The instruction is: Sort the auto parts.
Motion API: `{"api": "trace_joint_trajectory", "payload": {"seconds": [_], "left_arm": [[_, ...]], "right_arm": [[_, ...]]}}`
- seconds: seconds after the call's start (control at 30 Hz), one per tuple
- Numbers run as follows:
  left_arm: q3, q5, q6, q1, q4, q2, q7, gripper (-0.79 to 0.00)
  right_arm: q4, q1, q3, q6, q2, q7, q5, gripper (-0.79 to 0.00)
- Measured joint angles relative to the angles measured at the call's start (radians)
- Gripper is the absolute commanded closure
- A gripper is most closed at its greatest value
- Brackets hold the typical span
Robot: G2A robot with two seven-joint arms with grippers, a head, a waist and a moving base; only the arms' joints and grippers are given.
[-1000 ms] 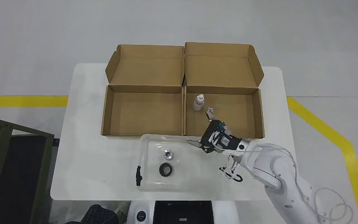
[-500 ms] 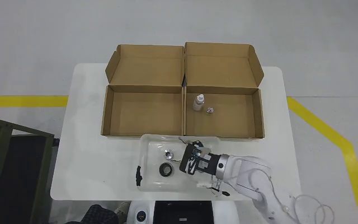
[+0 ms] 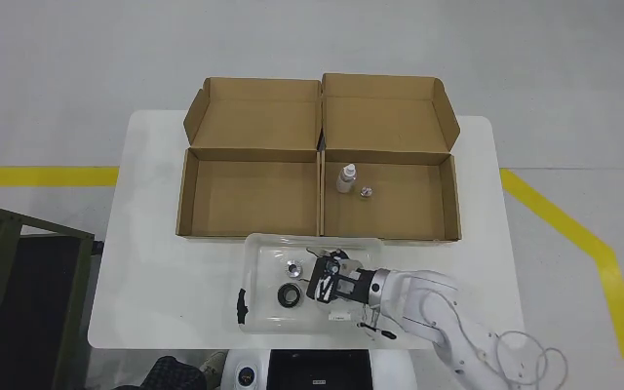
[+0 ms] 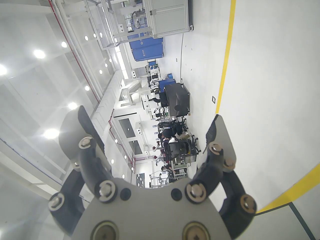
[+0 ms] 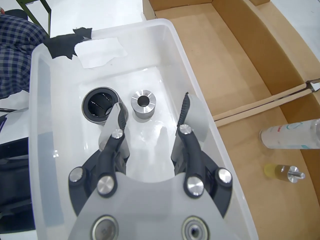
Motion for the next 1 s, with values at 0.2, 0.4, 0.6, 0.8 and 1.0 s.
{"api": "trace_joint_trajectory", "payload": {"seconds": [0.2,0.4,0.6,0.8,1.0], "left_arm": [[0.000,0.000,0.000,0.000,0.000,0.000,0.000,-0.785],[0.000,0.000,0.000,0.000,0.000,0.000,0.000,-0.785],[0.000,0.000,0.000,0.000,0.000,0.000,0.000,-0.785],[0.000,0.000,0.000,0.000,0.000,0.000,0.000,-0.785],[0.000,0.000,0.000,0.000,0.000,0.000,0.000,-0.785]], "right_arm": [[0.035,0.012,-0.003,-0.008,-0.002,0.002,0.011,-0.385],[0.075,0.033,-0.018,-0.007,-0.007,0.000,0.018,-0.385],[0.128,0.077,-0.051,0.005,-0.019,0.008,0.022,-0.382],[0.172,0.123,-0.105,0.009,-0.037,0.021,0.032,-0.385],[0.217,0.164,-0.155,0.011,-0.055,0.026,0.046,-0.385]]}}
